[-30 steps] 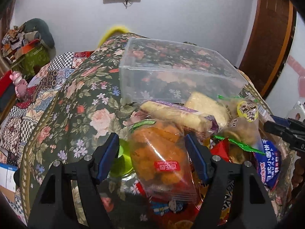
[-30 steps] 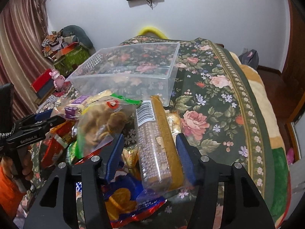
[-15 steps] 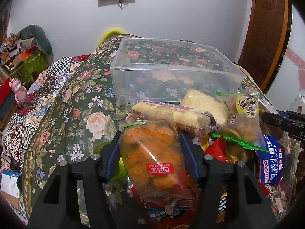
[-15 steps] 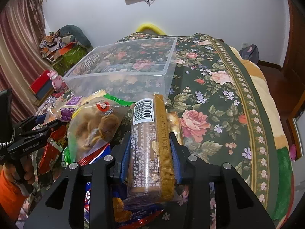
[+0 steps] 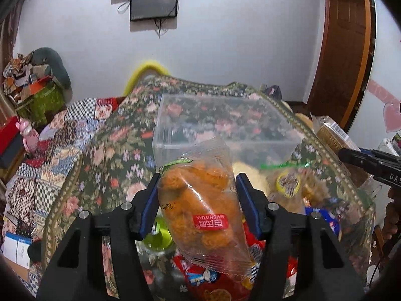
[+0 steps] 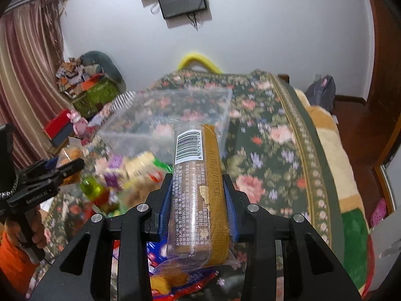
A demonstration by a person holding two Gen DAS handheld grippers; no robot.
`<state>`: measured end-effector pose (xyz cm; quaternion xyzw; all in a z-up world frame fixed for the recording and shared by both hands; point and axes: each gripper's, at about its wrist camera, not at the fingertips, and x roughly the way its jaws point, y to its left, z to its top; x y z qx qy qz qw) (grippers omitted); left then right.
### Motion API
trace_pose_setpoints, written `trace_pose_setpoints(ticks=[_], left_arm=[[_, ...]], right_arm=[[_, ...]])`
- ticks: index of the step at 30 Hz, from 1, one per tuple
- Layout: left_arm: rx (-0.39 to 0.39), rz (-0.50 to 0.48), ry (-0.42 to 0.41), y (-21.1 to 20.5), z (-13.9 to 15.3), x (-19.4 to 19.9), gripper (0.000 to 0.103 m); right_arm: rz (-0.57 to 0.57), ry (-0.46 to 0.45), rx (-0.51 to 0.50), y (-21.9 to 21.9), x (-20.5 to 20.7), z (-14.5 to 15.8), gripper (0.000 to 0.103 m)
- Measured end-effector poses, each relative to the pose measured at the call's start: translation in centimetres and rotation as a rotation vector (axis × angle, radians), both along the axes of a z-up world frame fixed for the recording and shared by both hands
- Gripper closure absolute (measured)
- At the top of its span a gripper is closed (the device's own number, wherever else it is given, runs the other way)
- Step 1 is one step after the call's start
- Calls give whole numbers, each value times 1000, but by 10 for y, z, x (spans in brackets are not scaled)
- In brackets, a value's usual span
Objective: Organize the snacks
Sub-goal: 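Lower bread bag into box with left tool while right tool drops roll in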
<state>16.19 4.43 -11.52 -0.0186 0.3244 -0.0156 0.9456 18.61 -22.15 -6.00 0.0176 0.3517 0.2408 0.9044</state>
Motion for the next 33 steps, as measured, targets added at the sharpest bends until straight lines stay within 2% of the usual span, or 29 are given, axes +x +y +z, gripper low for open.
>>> trace_pose_setpoints(ticks=[6, 15, 25, 33], left_arm=[[-9, -5, -39, -2, 21, 18, 44], [14, 1, -40, -1, 30, 64, 44], [1, 3, 54, 7, 12, 130, 44], [-3, 0, 152, 10, -13, 167, 44]], right_arm=[[13, -67, 20, 19, 19, 21, 69], [27, -73, 11, 45, 62, 25, 69], [56, -1, -36, 73, 110, 8, 69], [92, 87, -119, 93, 133, -18, 69]])
